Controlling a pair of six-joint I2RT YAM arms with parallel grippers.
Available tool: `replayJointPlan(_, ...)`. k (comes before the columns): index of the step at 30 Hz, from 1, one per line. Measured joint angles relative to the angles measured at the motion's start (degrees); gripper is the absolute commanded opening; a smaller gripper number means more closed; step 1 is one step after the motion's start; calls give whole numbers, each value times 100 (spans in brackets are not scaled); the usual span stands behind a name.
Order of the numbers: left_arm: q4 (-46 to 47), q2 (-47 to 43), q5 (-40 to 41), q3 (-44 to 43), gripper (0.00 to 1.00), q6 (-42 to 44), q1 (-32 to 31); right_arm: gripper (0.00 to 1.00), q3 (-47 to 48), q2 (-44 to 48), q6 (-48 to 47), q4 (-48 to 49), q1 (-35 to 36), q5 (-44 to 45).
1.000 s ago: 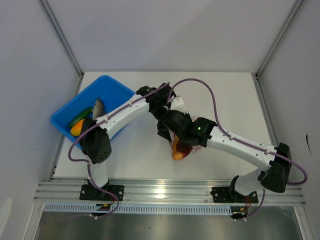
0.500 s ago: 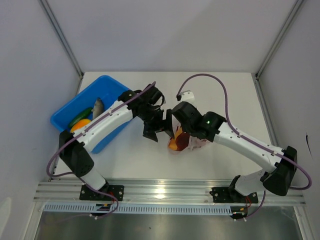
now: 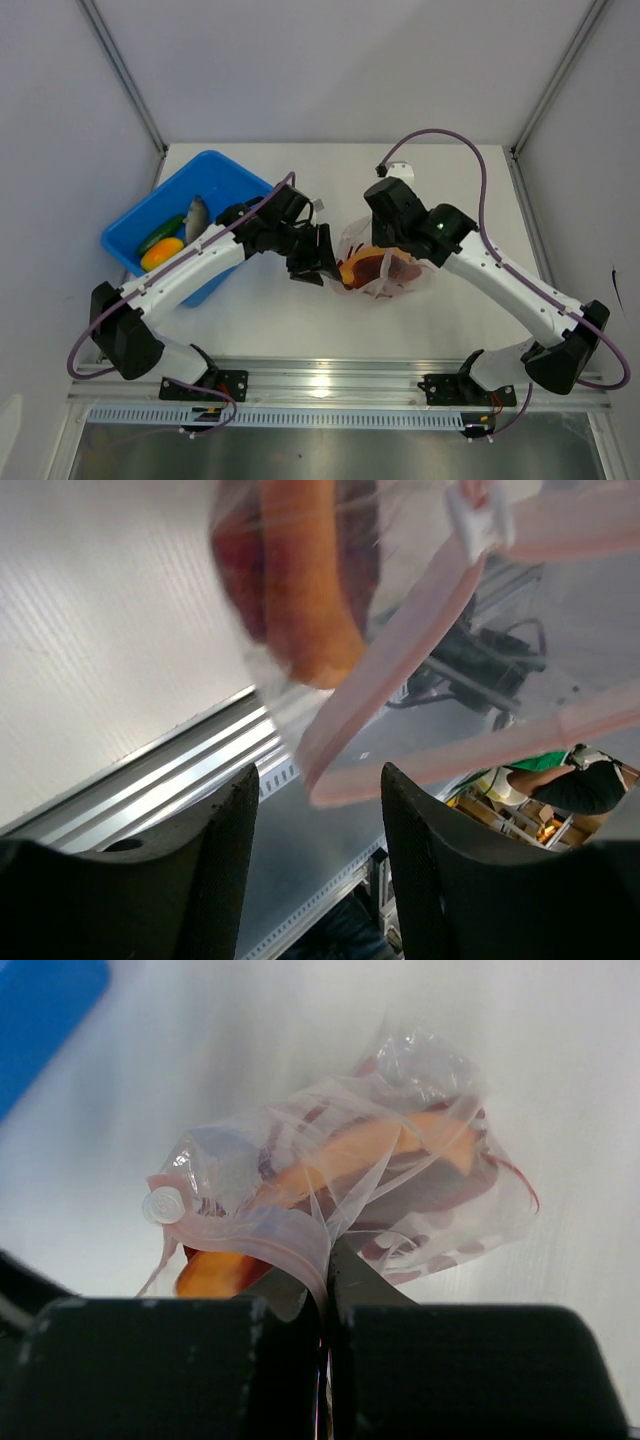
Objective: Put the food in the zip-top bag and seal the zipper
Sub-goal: Place the fake food in the zipper food storage bag.
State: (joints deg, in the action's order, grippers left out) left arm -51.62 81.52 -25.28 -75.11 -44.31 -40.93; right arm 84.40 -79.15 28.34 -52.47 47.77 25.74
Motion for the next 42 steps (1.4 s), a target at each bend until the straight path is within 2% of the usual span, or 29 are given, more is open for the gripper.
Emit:
replayJointPlan(6,533,190,-96,-94,43,-269,9,0,251,-37,385,-83,0,-275)
replayJointPlan(8,616,251,-105,-120,33,-330,9,0,323,-90,490,-127,0,-293)
replayJointPlan(9,625,271,-105,-120,18,-343,9,0,341,-109,529,-129,-7,-291)
replayJointPlan(11,612,295,-96,-122,1,-378,9,0,354,-120,573,-164,-44,-291)
replayJointPlan(17,590,275,48,-442,1,-197,9,0,356,-87,553,-269,-588,-334)
replayJointPlan(18,640,240,109,-560,5,-133,9,0,323,-31,522,-264,-785,-376)
replayJointPlan(19,664,212,140,-654,19,-74,9,0,297,24,505,-275,-905,-378)
replayJointPlan(20,651,186,205,-807,38,15,11,0,269,107,457,-304,-1069,-385)
replayJointPlan(21,636,160,282,-973,67,144,13,0,260,197,407,-345,-1196,-380)
replayJointPlan(23,549,120,455,-1344,85,289,37,0,260,378,315,-415,-1421,-354)
replayJointPlan(24,459,114,616,-1534,96,354,52,0,260,452,282,-470,-1497,-348)
replayJointPlan(25,389,90,837,-1683,99,444,63,0,262,503,260,-509,-1539,-345)
replayJointPlan(29,-120,-98,1976,-1919,100,590,234,0,262,610,184,-717,-1665,-378)
replayJointPlan(33,-520,-297,2835,-1818,99,737,898,0,240,616,168,-813,-1692,-474)
replayJointPlan(38,-487,-498,3705,-1027,100,1099,2057,0,83,638,162,-920,-1692,-706)
replayJointPlan(42,-238,-391,4138,-415,99,1810,2632,0,63,638,157,-977,-1690,-896)
